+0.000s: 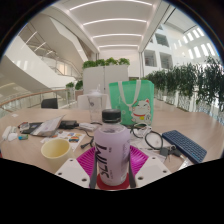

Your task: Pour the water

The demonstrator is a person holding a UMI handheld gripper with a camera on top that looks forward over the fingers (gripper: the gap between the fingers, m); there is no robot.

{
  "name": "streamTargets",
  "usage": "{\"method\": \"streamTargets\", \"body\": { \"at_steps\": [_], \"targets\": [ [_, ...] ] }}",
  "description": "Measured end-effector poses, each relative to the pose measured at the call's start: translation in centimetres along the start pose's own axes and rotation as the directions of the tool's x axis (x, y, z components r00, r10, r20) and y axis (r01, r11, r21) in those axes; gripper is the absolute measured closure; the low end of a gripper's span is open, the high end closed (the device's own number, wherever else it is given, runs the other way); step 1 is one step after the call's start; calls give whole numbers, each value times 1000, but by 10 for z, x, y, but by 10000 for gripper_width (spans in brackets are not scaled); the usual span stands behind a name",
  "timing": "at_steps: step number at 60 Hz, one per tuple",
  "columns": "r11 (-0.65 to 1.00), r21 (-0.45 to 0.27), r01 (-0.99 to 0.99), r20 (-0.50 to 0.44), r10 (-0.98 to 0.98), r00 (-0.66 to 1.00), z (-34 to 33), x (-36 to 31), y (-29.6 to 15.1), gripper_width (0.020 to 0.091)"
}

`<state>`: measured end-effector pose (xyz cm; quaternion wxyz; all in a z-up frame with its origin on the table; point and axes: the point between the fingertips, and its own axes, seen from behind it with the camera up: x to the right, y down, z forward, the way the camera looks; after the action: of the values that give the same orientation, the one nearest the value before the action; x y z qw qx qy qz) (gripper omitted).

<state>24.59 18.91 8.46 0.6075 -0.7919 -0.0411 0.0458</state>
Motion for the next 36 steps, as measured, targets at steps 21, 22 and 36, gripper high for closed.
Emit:
{"method": "streamTargets", "body": {
  "at_steps": [21,22,36],
  "targets": [
    [1000,3,8,47,-8,999,1,-2,22,558],
    [1000,-9,8,44,-8,999,0,-2,23,543],
    [980,-164,-110,22,115,993,-52,-19,36,273]
  ]
}}
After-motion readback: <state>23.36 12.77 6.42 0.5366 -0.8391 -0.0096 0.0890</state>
